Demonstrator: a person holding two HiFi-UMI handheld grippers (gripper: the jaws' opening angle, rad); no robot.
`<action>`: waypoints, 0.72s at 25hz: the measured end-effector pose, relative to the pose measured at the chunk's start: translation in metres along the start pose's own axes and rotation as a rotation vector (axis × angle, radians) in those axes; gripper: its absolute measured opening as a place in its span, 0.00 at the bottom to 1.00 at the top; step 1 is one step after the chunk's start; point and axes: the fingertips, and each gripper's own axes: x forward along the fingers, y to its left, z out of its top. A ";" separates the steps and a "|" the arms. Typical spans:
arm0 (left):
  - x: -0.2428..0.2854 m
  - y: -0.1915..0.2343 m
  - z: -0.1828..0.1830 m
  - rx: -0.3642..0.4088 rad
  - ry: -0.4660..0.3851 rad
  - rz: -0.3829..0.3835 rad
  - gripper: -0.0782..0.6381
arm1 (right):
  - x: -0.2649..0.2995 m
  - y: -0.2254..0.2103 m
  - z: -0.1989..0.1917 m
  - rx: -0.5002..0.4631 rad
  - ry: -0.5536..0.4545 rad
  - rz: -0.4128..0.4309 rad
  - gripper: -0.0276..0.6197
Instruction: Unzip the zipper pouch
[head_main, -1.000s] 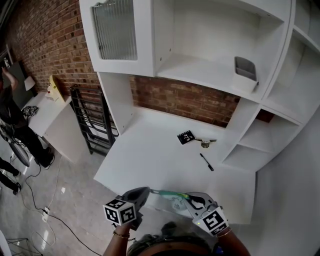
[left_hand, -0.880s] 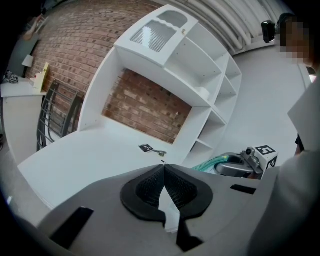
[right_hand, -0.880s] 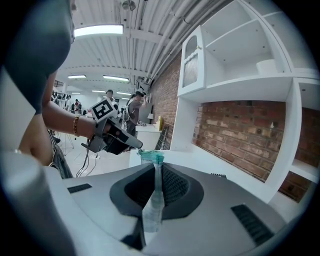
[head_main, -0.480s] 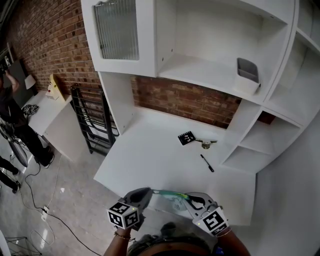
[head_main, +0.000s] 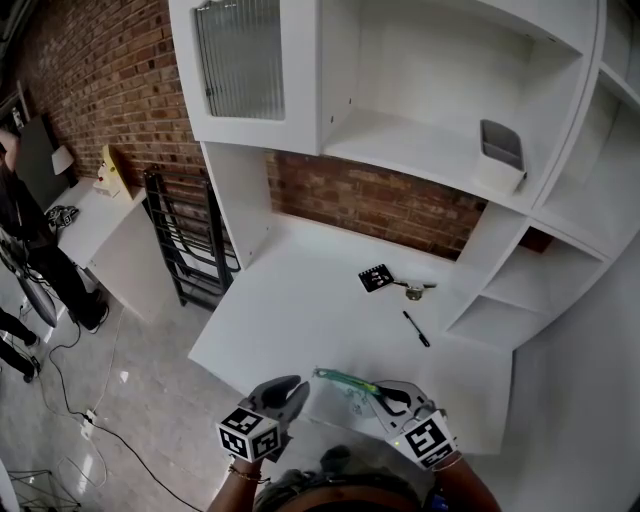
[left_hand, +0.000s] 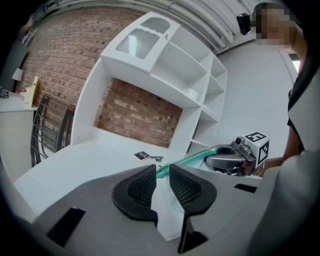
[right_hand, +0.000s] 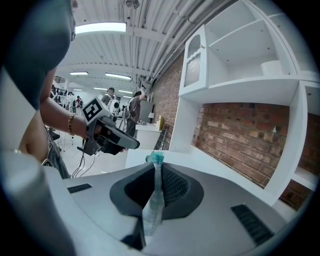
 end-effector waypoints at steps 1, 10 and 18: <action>-0.001 0.001 0.001 0.003 -0.004 0.004 0.19 | 0.002 -0.002 0.001 0.000 -0.002 -0.002 0.07; -0.011 0.007 0.008 0.018 -0.050 0.020 0.19 | 0.027 -0.028 0.000 0.005 0.005 -0.010 0.07; -0.027 0.015 0.012 -0.023 -0.082 0.052 0.19 | 0.059 -0.066 0.013 -0.037 -0.006 -0.039 0.07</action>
